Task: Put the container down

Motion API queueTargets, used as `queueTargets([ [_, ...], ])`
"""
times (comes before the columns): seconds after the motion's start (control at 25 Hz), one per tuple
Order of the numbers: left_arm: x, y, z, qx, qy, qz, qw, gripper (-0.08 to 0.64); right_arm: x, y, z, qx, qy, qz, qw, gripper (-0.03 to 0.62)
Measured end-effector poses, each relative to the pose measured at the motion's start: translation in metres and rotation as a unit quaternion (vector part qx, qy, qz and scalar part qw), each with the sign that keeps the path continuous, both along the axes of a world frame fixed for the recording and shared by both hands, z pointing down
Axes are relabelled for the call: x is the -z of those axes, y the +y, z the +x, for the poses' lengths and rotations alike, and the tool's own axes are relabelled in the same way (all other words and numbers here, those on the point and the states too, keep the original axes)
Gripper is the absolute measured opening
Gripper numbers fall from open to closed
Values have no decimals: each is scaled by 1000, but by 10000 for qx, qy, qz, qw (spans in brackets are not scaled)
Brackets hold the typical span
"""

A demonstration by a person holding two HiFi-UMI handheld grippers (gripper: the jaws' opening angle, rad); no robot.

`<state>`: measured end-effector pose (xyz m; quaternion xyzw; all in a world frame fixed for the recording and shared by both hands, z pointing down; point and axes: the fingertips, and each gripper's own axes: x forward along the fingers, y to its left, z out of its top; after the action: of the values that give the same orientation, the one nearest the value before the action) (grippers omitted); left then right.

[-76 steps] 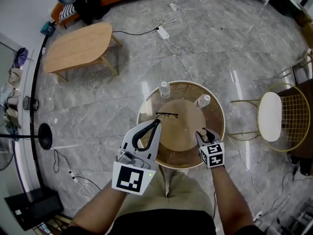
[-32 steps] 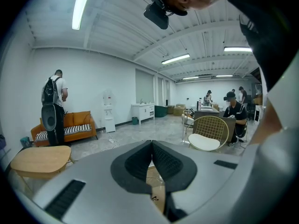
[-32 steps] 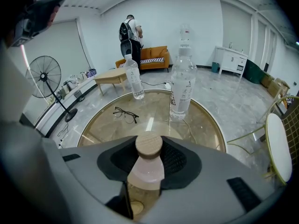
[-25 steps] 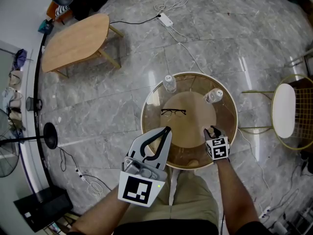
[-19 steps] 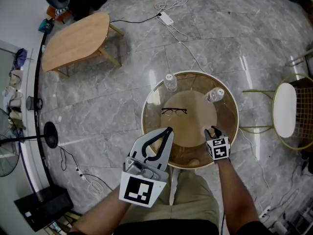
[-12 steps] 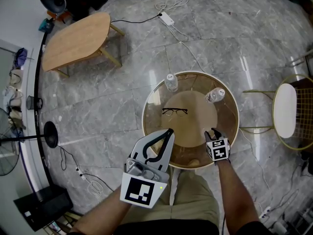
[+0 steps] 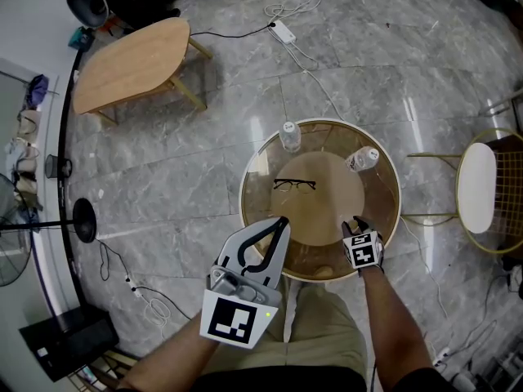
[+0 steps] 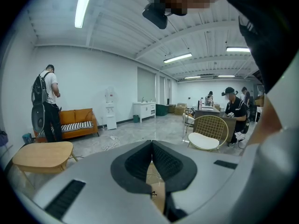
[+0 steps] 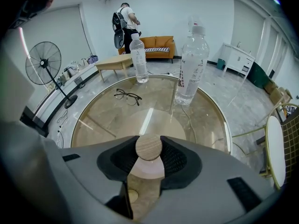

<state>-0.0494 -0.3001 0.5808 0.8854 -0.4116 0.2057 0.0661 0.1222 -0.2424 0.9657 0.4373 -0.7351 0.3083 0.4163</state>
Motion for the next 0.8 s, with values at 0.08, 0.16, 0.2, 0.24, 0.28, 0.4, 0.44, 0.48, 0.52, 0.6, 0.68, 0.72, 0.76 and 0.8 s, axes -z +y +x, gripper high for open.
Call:
queueTargets([
  [0.08, 0, 3, -2, 42, 8, -5, 10000, 15, -3, 3, 1, 24, 40, -44, 10000, 152],
  [0.16, 0, 5, -3, 63, 13, 16, 10000, 15, -3, 6, 1, 7, 62, -82, 9999, 153],
  [0.2, 0, 6, -4, 74, 22, 28, 10000, 15, -2, 6, 0, -2, 58, -87, 9999, 153],
  [0.24, 0, 7, -4, 89, 34, 38, 9999, 15, -2, 6, 0, -6, 48, -68, 10000, 152],
  [0.28, -1, 7, -4, 103, 41, 43, 9999, 15, -2, 6, 0, -10, 37, -44, 10000, 152],
  [0.4, -2, 10, -5, 124, 25, 40, 9999, 15, -2, 6, 0, -25, 3, -27, 10000, 153],
  [0.44, -2, 11, -4, 132, 27, 36, 9999, 15, -2, 7, 0, -14, -11, -28, 10000, 153],
  [0.48, -2, 11, -3, 135, 27, 33, 9999, 15, -2, 7, -1, -5, -30, -29, 10000, 155],
  [0.52, -1, 12, -2, 135, 25, 32, 9999, 15, -2, 7, -1, -16, -60, -33, 10000, 155],
  [0.6, 1, 13, -1, 142, 26, 48, 9999, 15, -3, 7, 0, -93, -148, -62, 9998, 159],
  [0.68, 6, 13, 1, 149, 34, 95, 9998, 15, -1, 8, 1, -142, -200, -65, 9997, 165],
  [0.72, 10, 13, 1, 150, 39, 127, 9998, 15, 1, 9, 2, -147, -206, -49, 9997, 170],
  [0.76, 13, 13, 2, 147, 44, 161, 9998, 15, 4, 10, 2, -142, -208, -25, 9997, 176],
  [0.8, 17, 13, 3, 136, 41, 200, 9997, 15, 8, 10, 3, -119, -205, 8, 9997, 184],
])
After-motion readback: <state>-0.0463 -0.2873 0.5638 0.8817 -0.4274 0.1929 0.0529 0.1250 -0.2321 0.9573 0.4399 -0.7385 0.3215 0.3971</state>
